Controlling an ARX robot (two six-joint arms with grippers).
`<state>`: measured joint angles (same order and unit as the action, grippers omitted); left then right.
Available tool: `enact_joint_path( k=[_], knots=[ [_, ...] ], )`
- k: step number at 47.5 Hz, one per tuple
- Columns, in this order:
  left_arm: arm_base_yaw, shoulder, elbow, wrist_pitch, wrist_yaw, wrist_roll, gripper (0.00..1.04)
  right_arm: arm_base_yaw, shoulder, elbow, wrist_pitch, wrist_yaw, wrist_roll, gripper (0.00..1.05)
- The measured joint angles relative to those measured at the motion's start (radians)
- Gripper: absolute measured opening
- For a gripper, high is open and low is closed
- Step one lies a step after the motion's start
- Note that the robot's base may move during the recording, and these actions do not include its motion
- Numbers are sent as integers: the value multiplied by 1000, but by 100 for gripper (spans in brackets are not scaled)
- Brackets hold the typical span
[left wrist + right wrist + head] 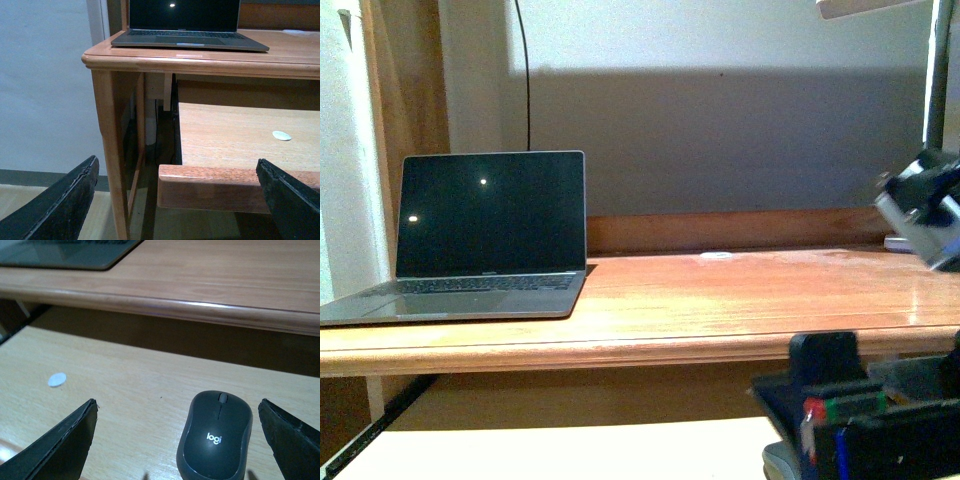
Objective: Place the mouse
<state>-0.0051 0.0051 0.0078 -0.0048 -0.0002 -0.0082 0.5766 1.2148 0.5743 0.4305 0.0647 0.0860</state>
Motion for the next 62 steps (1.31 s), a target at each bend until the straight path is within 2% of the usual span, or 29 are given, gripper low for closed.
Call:
enact_joint_path(
  k=[8,20,44,62],
  knots=[
    [0,0,0,0,0,0,97,38,128,19,47,97,-150,97],
    [0,0,0,0,0,0,97,35,233,104,-43,179,-171,97],
    [0,0,0,0,0,0,97,17,304,214,-240,217,-95,97],
    [0,0,0,0,0,0,97,7,363,260,-289,219,-56,97]
  ],
)
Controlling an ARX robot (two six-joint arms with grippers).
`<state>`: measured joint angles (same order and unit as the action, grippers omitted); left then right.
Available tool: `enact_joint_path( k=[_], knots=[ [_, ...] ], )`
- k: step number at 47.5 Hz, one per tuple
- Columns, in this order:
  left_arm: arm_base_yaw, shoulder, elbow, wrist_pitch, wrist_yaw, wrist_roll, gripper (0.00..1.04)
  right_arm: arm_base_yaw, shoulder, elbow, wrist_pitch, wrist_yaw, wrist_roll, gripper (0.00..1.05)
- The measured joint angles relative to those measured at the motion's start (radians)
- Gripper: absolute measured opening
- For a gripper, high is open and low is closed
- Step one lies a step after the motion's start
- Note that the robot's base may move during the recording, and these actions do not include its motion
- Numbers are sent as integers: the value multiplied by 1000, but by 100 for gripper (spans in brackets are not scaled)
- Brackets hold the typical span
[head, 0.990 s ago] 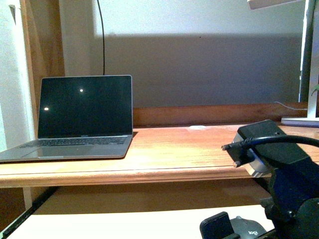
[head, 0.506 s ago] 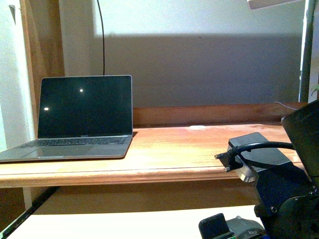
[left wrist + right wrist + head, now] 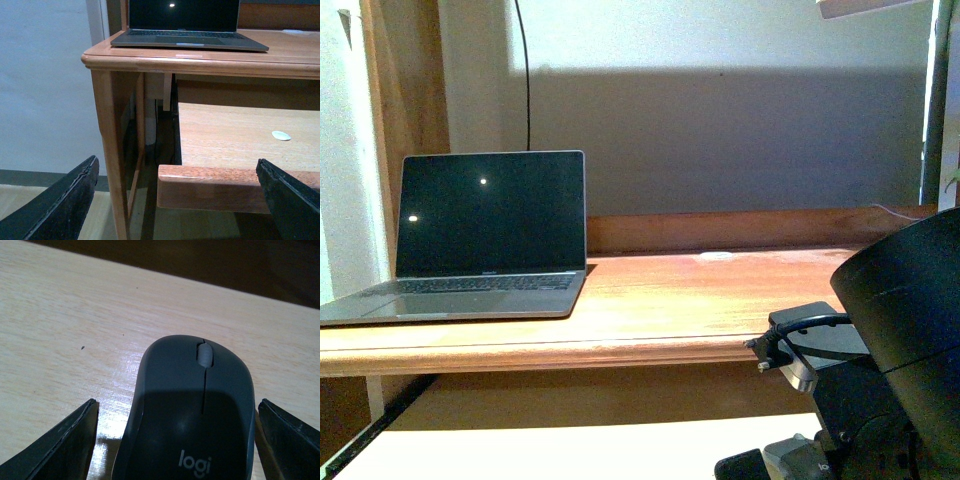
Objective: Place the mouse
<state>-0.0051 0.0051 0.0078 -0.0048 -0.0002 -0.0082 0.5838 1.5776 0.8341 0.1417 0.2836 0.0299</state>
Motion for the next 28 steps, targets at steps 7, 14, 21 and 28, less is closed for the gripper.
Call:
enact_joint_path(
  k=[7,14,21,28],
  knots=[
    [0,0,0,0,0,0,97,-5,9,8,-3,-2,18,97],
    [0,0,0,0,0,0,97,-6,10,8,0,-2,30,82],
    [0,0,0,0,0,0,97,-14,8,8,-1,1,40,58],
    [0,0,0,0,0,0,97,-27,-27,8,-20,-8,62,55]
  ],
)
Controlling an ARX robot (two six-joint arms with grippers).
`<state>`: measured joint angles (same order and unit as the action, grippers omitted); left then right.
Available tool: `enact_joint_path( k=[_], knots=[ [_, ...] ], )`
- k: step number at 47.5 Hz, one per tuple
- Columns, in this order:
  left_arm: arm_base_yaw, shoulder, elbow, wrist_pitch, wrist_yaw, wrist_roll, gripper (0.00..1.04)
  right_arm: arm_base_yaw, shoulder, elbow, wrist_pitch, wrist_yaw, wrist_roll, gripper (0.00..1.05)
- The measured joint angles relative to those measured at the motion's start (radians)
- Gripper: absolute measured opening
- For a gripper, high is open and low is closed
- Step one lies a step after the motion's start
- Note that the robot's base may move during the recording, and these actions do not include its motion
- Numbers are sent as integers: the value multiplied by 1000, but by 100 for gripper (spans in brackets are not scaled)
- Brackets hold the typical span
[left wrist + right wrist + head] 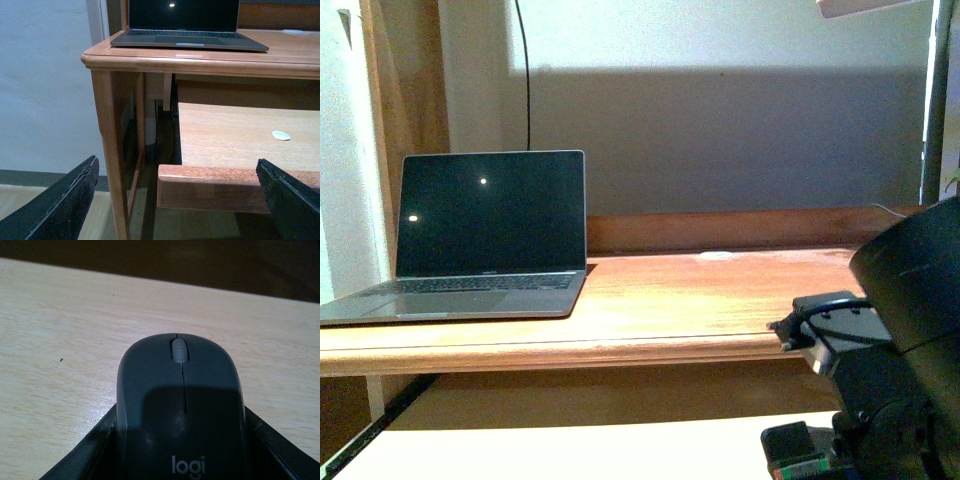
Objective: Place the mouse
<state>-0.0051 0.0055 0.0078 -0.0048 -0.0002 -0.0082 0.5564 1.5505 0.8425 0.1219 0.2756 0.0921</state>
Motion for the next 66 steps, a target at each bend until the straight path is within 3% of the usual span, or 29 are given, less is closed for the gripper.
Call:
enact_joint_path(
  k=[9,18,27,46,66],
  knots=[
    [0,0,0,0,0,0,97,-7,-109,17,-23,-14,33,55],
    [0,0,0,0,0,0,97,9,-106,156,-58,-8,60,55],
    [0,0,0,0,0,0,97,39,62,411,-126,-2,103,55],
    [0,0,0,0,0,0,97,82,521,999,-293,117,125,55],
    [0,0,0,0,0,0,97,103,745,1265,-381,185,130,55]
  ],
)
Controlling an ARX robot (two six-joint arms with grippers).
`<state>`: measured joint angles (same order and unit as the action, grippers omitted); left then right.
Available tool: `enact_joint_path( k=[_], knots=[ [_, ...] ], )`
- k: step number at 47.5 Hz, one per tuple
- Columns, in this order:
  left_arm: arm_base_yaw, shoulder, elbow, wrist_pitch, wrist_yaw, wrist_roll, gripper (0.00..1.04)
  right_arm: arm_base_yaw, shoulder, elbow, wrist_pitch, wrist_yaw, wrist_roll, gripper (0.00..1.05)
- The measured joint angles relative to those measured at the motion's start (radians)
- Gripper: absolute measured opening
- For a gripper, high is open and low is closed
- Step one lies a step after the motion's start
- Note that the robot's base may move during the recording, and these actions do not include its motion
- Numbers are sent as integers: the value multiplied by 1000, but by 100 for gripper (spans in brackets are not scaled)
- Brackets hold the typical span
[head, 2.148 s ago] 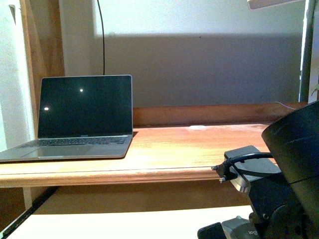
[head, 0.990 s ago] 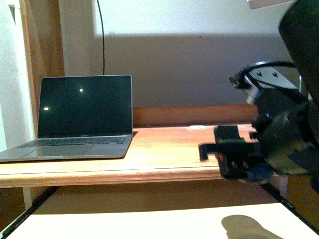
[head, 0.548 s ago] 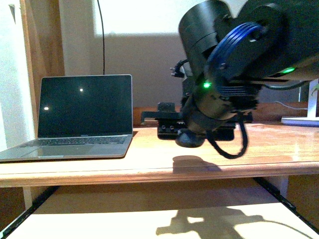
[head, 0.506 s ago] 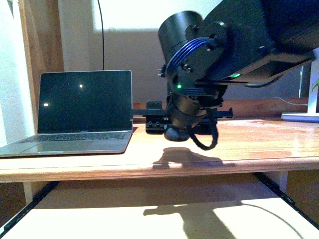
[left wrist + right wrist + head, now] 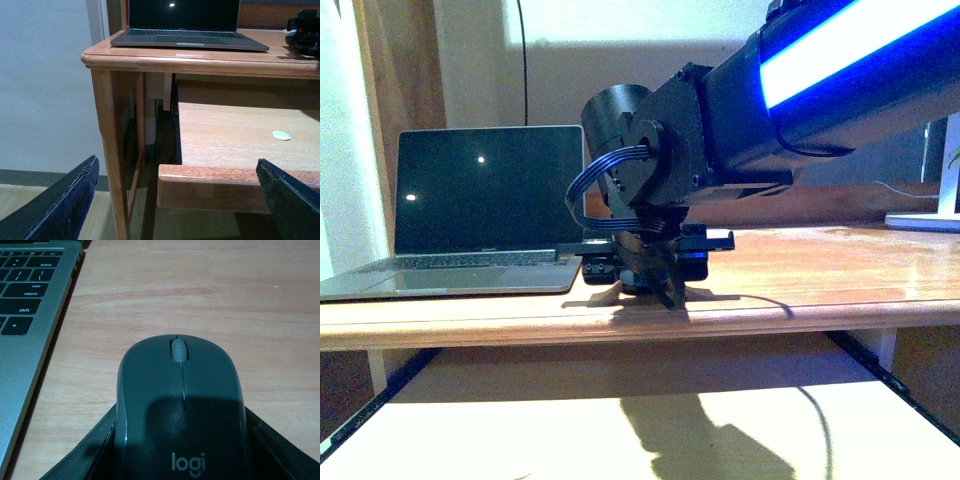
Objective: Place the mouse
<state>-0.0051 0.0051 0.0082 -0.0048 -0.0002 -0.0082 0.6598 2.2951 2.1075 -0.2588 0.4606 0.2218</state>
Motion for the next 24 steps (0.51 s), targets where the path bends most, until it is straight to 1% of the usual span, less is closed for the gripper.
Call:
enact_joint_path(
  k=[2,6,8,11,12,13,15,16,18,24],
  knots=[
    [0,0,0,0,0,0,97,3,5,8,-1,-2,3,56],
    [0,0,0,0,0,0,97,8,10,12,-1,-8,16,71],
    [0,0,0,0,0,0,97,10,10,11,2,-8,18,75],
    [0,0,0,0,0,0,97,11,9,-5,35,-8,22,85],
    [0,0,0,0,0,0,97,11,7,-9,42,-9,23,87],
    [0,0,0,0,0,0,97,11,1,-26,65,-11,27,91],
    [0,0,0,0,0,0,97,10,-12,-58,98,-18,32,98],
    [0,0,0,0,0,0,97,8,-23,-81,121,-26,43,99],
    [0,0,0,0,0,0,97,2,-49,-129,169,-37,52,97],
    [0,0,0,0,0,0,97,-28,-158,-276,312,-58,78,97]
  ],
)
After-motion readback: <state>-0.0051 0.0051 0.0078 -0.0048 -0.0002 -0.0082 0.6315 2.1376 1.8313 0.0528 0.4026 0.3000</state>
